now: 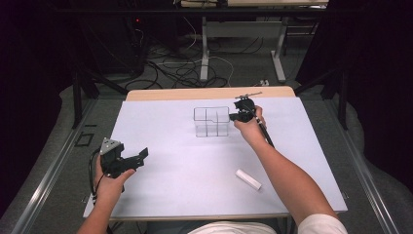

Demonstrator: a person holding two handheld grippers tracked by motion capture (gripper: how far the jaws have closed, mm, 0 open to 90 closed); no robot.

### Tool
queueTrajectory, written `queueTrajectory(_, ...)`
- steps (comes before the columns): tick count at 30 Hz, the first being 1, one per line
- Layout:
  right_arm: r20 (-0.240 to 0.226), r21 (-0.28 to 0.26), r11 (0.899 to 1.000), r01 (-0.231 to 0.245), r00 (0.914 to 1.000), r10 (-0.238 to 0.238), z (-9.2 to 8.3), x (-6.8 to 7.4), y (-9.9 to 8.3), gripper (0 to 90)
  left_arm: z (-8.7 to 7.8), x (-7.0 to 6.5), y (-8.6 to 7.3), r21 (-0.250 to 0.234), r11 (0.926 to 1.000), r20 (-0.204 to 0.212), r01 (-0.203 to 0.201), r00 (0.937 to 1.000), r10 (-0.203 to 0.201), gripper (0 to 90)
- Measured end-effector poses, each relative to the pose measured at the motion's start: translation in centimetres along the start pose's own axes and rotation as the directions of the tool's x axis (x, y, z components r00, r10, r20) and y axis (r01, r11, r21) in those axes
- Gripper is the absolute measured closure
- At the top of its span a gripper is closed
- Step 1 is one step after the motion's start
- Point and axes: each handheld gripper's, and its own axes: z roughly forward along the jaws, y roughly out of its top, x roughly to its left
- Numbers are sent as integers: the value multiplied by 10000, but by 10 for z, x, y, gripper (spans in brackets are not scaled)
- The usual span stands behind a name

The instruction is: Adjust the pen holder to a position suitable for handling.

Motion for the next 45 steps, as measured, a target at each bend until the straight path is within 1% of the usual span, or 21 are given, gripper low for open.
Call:
queueTrajectory(2, -48, 35, 10000, -28, 10000, 28, 1, -1, 0, 899, 0, 0, 0, 4, 10000, 3, 23, 10000, -23, 18)
queueTrajectory(3, 58, -27, 10000, 52, 10000, -52, 2, 0, 0, 900, 0, 0, 0, 7, 10000, 3, 12, 10000, -12, 18)
queueTrajectory(4, 36, -46, 9998, 179, 9998, -179, 2, -1, 0, 898, 0, 0, 0, 6, 10000, -2, -1, 10000, 1, 18)
queueTrajectory(8, 214, 21, 9997, 248, 9995, -248, 2, 1, 0, 875, 0, 0, 0, -31, 10000, 9, 11, 10000, -11, 18)
queueTrajectory(9, 178, -10, 9996, 287, 9994, -287, 0, 0, 1, 854, 0, 0, 0, -19, 10000, 3, 14, 10000, -14, 18)
queueTrajectory(12, 187, -89, 9992, 394, 9991, -392, -5, -2, 2, 843, -1, 1, -1, 7, 10000, -20, 15, 10000, -15, 18)
queueTrajectory(16, 136, -136, 9994, 333, 9994, -332, -11, -6, 4, 799, -1, 2, -1, -14, 10000, -36, 39, 10000, -39, 18)
queueTrajectory(19, 111, -538, 9971, 543, 9985, -538, -18, -7, 6, 752, -1, 2, -1, -10, 10000, -52, -27, 10000, 27, 18)
queueTrajectory(24, 23, -712, 9912, 1117, 9937, -1118, -29, -5, 7, 678, -1, 1, 0, 2, 10000, -60, -13, 10000, 13, 18)
queueTrajectory(25, 23, -712, 9912, 1117, 9937, -1118, -29, -5, 7, 678, 0, 0, 0, -7, 10000, -33, -5, 10000, 4, 18)
queueTrajectory(30, -379, -791, 9845, 1567, 9864, -1600, -41, -2, 4, 621, 1, -1, 0, 82, 9999, 14, -119, 9999, 119, 18)
queueTrajectory(31, -432, -785, 9827, 1678, 9842, -1715, -44, -1, 2, 611, 1, -1, 0, 103, 9999, 22, -116, 9999, 116, 18)
queueTrajectory(32, -695, -750, 9793, 1879, 9787, -1931, -48, 0, -1, 589, 1, -1, 0, 85, 9999, 18, -115, 9999, 115, 18)
queueTrajectory(34, -739, -784, 9789, 1886, 9782, -1943, -50, 1, -3, 577, 2, -1, 0, 51, 10000, 14, -64, 10000, 64, 18)
queueTrajectory(35, -813, -1015, 9757, 1943, 9759, -2027, -55, 2, -8, 561, 2, -1, 0, 51, 10000, 13, -77, 10000, 77, 18)
queueTrajectory(37, -939, -1120, 9727, 2032, 9723, -2139, -60, 3, -11, 533, 2, -1, 0, 61, 9999, 18, -90, 10000, 90, 18)
queueTrajectory(39, -987, -1080, 9742, 1983, 9729, -2090, -62, 4, -13, 518, 3, -2, 0, 40, 9999, 19, -140, 9999, 140, 18)
queueTrajectory(40, -1026, -1068, 9729, 2050, 9710, -2159, -64, 4, -14, 506, 2, -2, 0, 104, 9999, 25, -117, 9999, 117, 18)
queueTrajectory(41, -999, -1104, 9724, 2057, 9711, -2167, -68, 5, -17, 471, 2, -2, 0, 104, 9999, 16, -124, 9999, 124, 18)
queueTrajectory(44, -1096, -998, 9735, 2059, 9701, -2164, -71, 6, -20, 436, 2, -2, 0, 132, 9998, 0, -174, 9998, 174, 19)
queueTrajectory(45, -1213, -866, 9752, 2035, 9695, -2131, -72, 6, -22, 425, 3, -3, 0, 110, 9998, 1, -135, 9999, 135, 19)
